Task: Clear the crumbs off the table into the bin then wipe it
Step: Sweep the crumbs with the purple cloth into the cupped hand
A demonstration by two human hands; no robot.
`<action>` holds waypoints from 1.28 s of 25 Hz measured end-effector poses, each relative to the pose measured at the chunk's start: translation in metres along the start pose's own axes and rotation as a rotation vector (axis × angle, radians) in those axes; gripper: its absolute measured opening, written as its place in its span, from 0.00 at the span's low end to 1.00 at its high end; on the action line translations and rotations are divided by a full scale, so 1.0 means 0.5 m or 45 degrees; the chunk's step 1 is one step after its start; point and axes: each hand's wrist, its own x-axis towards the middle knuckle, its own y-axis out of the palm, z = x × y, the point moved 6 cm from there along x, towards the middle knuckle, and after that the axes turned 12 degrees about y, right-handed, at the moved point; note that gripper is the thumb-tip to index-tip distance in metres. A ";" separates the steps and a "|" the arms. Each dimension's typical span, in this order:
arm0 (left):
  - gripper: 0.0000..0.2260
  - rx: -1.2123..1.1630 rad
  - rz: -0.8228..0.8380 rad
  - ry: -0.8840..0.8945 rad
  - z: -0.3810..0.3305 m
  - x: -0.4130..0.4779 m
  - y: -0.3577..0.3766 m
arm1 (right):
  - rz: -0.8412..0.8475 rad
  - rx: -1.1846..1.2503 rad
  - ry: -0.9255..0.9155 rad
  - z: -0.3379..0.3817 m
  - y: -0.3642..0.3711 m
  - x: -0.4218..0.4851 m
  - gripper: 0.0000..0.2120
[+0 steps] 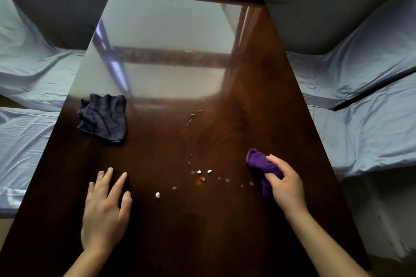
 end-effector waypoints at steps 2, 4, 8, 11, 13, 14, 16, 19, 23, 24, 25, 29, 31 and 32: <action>0.27 -0.088 -0.043 -0.014 0.003 -0.004 -0.001 | -0.087 -0.097 -0.154 0.028 0.054 -0.040 0.20; 0.26 -0.166 -0.072 -0.014 0.006 -0.006 -0.003 | -0.026 -0.142 -0.364 0.075 0.131 -0.098 0.20; 0.22 -0.282 -0.125 -0.038 0.006 -0.010 -0.018 | 0.279 -0.137 -0.514 0.149 0.276 -0.213 0.18; 0.21 -0.367 -0.203 -0.085 0.011 -0.013 -0.042 | 0.290 0.071 -0.460 0.177 0.258 -0.216 0.16; 0.20 -0.408 -0.252 -0.104 0.011 -0.020 -0.051 | 0.243 0.146 -0.386 0.168 0.208 -0.178 0.13; 0.20 -0.429 -0.262 -0.115 0.010 -0.025 -0.051 | 0.239 0.162 -0.324 0.157 0.184 -0.154 0.12; 0.20 -0.477 -0.270 -0.140 0.003 -0.039 -0.046 | 0.215 0.085 -0.202 0.137 0.158 -0.113 0.13; 0.19 -0.524 -0.284 -0.182 -0.004 -0.050 -0.038 | 0.122 -0.191 -0.186 0.139 0.182 -0.096 0.15; 0.19 -0.541 -0.308 -0.183 -0.009 -0.052 -0.035 | 0.222 -0.400 -0.507 0.190 0.287 -0.181 0.19; 0.19 -0.548 -0.317 -0.181 -0.009 -0.053 -0.037 | 0.306 -0.435 -0.579 0.199 0.318 -0.212 0.19; 0.19 -0.563 -0.331 -0.185 -0.009 -0.055 -0.040 | 0.398 -0.427 -0.614 0.205 0.341 -0.241 0.18; 0.18 -0.634 -0.410 -0.250 0.013 -0.069 -0.064 | 0.433 -0.095 -0.533 0.226 0.318 -0.247 0.15; 0.18 -0.634 -0.442 -0.257 0.031 -0.083 -0.078 | 0.344 0.014 -0.439 0.229 0.271 -0.192 0.13; 0.18 -0.630 -0.455 -0.256 0.041 -0.092 -0.085 | 0.296 0.014 -0.383 0.229 0.250 -0.158 0.12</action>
